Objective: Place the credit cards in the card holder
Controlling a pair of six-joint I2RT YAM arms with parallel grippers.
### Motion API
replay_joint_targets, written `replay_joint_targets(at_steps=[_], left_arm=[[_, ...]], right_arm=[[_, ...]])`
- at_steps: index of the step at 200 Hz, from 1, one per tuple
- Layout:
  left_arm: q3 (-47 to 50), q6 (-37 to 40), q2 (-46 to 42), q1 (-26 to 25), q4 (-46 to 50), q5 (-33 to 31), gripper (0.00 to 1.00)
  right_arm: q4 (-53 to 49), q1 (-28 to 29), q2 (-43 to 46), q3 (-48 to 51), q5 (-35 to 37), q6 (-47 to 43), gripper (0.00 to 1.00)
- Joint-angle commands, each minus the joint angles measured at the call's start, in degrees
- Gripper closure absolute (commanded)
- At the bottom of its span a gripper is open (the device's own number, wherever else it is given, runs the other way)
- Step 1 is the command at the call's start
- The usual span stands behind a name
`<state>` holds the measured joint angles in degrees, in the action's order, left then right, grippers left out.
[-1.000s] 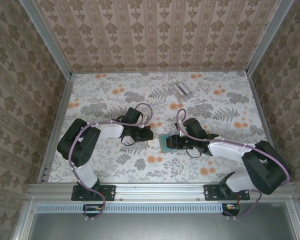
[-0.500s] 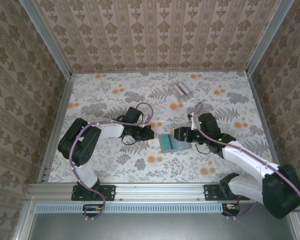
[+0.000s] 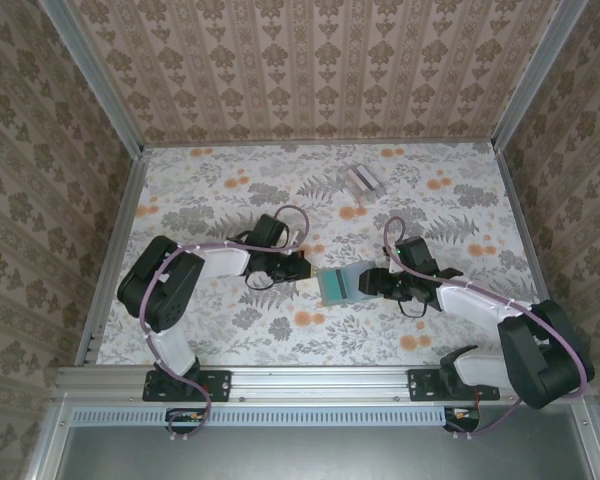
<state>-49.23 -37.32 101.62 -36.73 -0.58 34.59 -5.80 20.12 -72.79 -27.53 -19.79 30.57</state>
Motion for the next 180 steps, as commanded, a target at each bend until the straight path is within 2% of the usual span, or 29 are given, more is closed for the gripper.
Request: replay_joint_targets(at_steps=[1, 77, 119, 152, 167, 180], left_arm=[[1.4, -0.8, -0.8, -0.6, -1.2, -0.1, 1.0], [3.8, -2.2, -1.8, -1.2, -3.4, -1.0, 1.0], [3.8, -1.7, -2.8, -1.0, -2.8, -1.3, 1.0], [4.0, -1.2, -5.0, 0.3, -1.6, -1.8, 1.0], [4.0, -0.9, -5.8, 1.0, -1.5, -2.1, 0.98], [3.9, -0.8, -6.2, 1.7, -1.5, -2.4, 0.97]], right_arm=[[1.3, -0.2, -0.9, -0.4, -1.6, -1.4, 0.33], [4.6, -0.3, 0.5, 0.0, -8.3, -2.1, 0.37], [11.2, 0.5, -0.6, 0.4, -14.2, -0.3, 0.38], [16.3, 5.4, -4.7, -2.2, -20.1, 0.7, 0.38], [16.1, 9.2, -10.0, -4.8, -21.5, -0.1, 0.38], [19.9, 10.2, -13.5, -5.3, -23.4, 2.3, 0.4]])
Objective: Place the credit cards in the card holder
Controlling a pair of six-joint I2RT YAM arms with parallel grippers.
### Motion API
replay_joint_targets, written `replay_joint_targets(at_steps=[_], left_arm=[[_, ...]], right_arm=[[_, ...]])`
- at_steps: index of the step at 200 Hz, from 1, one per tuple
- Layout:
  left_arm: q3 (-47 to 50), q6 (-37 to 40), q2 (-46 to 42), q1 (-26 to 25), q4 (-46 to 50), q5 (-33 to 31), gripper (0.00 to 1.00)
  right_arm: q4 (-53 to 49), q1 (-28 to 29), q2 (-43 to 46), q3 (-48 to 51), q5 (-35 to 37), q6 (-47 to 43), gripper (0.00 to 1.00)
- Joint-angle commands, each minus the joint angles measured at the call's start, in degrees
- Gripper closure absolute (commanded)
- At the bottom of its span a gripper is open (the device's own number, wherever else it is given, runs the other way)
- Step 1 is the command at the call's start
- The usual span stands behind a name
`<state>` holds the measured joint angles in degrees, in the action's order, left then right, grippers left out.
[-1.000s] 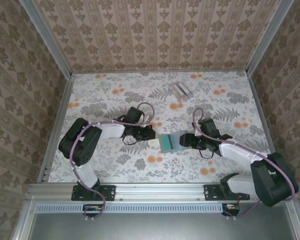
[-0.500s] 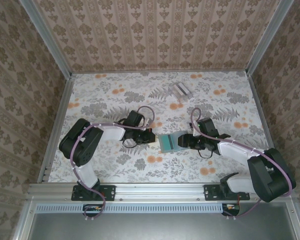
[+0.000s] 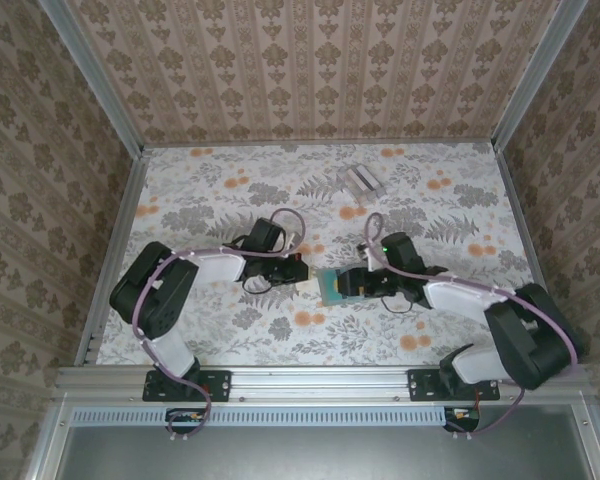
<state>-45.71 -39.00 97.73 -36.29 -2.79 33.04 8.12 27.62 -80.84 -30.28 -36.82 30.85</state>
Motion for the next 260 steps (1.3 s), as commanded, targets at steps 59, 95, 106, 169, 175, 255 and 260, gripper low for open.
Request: replay_joint_targets(at_steps=[59, 95, 106, 169, 175, 255, 260], left_arm=[[0.5, -0.7, -2.0, 3.4, -1.9, 0.7, 0.9], [-1.2, 1.8, -2.3, 4.0, 1.4, -0.5, 0.77], [-1.3, 2.4, -3.1, 4.3, 2.1, -1.2, 0.75], [-1.8, 5.6, -11.0, 9.7, 12.8, -4.4, 0.47], [-1.7, 6.1, -12.3, 11.3, 14.3, -5.4, 0.44], [1.1, 10.4, -26.8, 12.7, 27.0, -18.9, 0.35], [1.3, 10.2, -27.7, 12.7, 27.8, -20.0, 0.32]], right_arm=[[-6.3, -0.9, 5.9, -8.4, 5.1, -3.3, 0.34], [-18.1, -3.5, 6.4, -17.7, 26.9, -10.3, 0.32], [-18.6, -4.0, 4.2, -21.1, 29.2, -11.8, 0.32], [-26.7, -6.1, -17.4, -45.4, 48.0, -22.9, 0.25], [-28.2, -6.4, -20.0, -48.5, 48.2, -24.6, 0.25], [-41.5, -9.3, -43.9, -74.6, 54.8, -36.3, 0.28], [-41.7, -9.4, -44.7, -75.3, 54.3, -36.6, 0.28]])
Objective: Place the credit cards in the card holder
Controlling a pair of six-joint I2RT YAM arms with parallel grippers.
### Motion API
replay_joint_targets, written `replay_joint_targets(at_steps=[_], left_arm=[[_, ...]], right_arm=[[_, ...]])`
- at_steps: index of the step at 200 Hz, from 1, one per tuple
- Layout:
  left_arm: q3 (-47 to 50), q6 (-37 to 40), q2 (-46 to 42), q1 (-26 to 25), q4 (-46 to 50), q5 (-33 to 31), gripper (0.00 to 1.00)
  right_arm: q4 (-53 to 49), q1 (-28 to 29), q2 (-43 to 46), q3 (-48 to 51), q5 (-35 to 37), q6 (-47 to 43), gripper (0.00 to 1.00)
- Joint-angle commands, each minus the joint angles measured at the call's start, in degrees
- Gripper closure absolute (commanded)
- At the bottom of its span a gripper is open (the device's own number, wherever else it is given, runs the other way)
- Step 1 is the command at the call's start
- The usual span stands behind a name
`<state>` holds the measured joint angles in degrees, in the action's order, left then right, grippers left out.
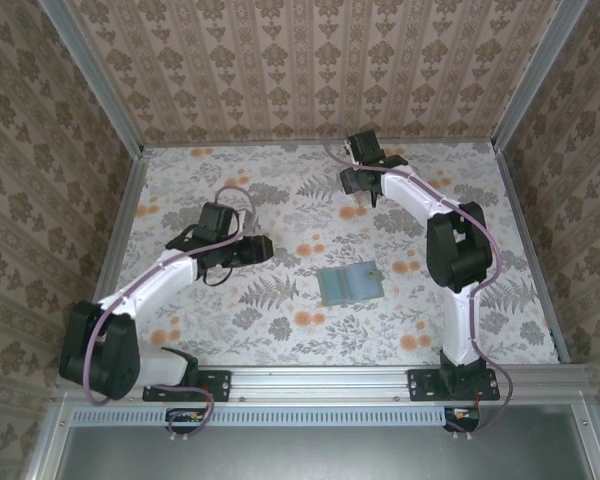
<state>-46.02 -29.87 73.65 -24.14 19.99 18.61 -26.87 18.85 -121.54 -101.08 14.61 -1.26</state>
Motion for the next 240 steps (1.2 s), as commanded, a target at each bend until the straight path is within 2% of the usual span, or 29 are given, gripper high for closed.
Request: replay_joint_targets(at_steps=[1, 41, 70, 160, 222, 240], left_arm=[[1.7, 1.1, -3.7, 0.5, 5.1, -5.8, 0.32], [2.3, 2.1, -9.4, 0.6, 9.5, -11.3, 0.22], [1.7, 3.6, -11.3, 0.6, 11.2, -12.6, 0.21], [2.3, 4.6, -11.9, 0.6, 9.0, -11.6, 0.2], [3.6, 3.9, -13.4, 0.7, 9.4, -11.8, 0.2], [5.1, 3.6, -14.5, 0.7, 8.0, -10.4, 0.2]], right_arm=[[-6.7, -0.7, -4.2, -4.6, 2.8, -4.6, 0.28], [-9.0, -1.6, -8.8, -9.5, -0.6, -5.6, 0.28], [-8.9, -1.6, -10.6, -11.8, 5.2, -6.4, 0.28], [-7.5, -1.4, -10.5, -13.2, 16.9, -11.1, 0.29], [-2.8, -0.1, -6.3, -9.2, 18.4, -13.5, 0.32], [-3.1, -0.3, -6.7, -9.5, 17.7, -13.7, 0.36]])
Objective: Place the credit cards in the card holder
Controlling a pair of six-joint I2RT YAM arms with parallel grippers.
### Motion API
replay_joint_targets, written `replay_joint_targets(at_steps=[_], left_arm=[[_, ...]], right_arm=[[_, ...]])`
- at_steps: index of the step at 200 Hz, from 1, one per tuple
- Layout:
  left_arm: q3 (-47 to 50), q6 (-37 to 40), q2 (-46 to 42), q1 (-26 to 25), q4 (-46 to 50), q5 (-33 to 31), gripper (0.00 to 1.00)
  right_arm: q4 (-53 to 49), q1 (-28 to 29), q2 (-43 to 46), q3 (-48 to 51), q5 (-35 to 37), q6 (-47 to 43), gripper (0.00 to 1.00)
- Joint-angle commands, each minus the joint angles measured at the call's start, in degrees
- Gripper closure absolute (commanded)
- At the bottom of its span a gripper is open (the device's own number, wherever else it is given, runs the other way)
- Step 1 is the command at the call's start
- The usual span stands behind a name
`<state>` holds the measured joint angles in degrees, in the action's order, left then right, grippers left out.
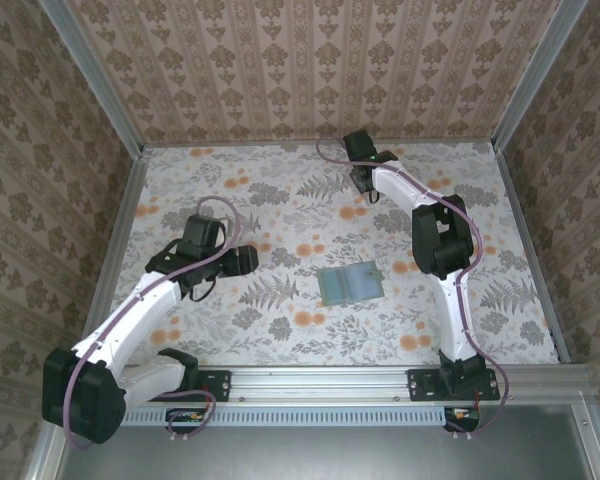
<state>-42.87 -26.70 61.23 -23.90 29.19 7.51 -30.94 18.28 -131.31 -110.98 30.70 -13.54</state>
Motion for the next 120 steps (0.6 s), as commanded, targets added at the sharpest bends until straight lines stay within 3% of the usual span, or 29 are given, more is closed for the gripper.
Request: replay_joint_targets(at_steps=[1, 42, 60, 80, 88, 120], left_arm=[[2.0, 0.4, -2.2, 0.4, -1.3, 0.7, 0.2], [4.6, -0.9, -4.5, 0.4, -2.2, 2.6, 0.18], [5.6, -1.1, -5.3, 0.4, -2.2, 1.5, 0.11], [5.8, -1.3, -5.5, 0.4, -2.9, 2.6, 0.1], [6.0, -1.3, -5.6, 0.4, -3.5, 3.0, 0.0], [7.2, -2.4, -6.3, 0.4, -5.2, 3.0, 0.0]], right_arm=[[1.0, 0.2, 3.1, 0.4, 1.6, -1.5, 0.37], [2.7, 0.6, 3.9, 2.0, 1.7, -1.9, 0.41], [2.3, 0.6, 3.8, 1.6, 2.0, -2.1, 0.43], [2.8, 0.4, 4.0, 2.1, 2.2, -2.5, 0.48], [2.9, 0.5, 3.7, 2.0, 2.2, -2.6, 0.5], [2.1, 0.7, 3.7, 1.8, 1.8, -2.4, 0.63]])
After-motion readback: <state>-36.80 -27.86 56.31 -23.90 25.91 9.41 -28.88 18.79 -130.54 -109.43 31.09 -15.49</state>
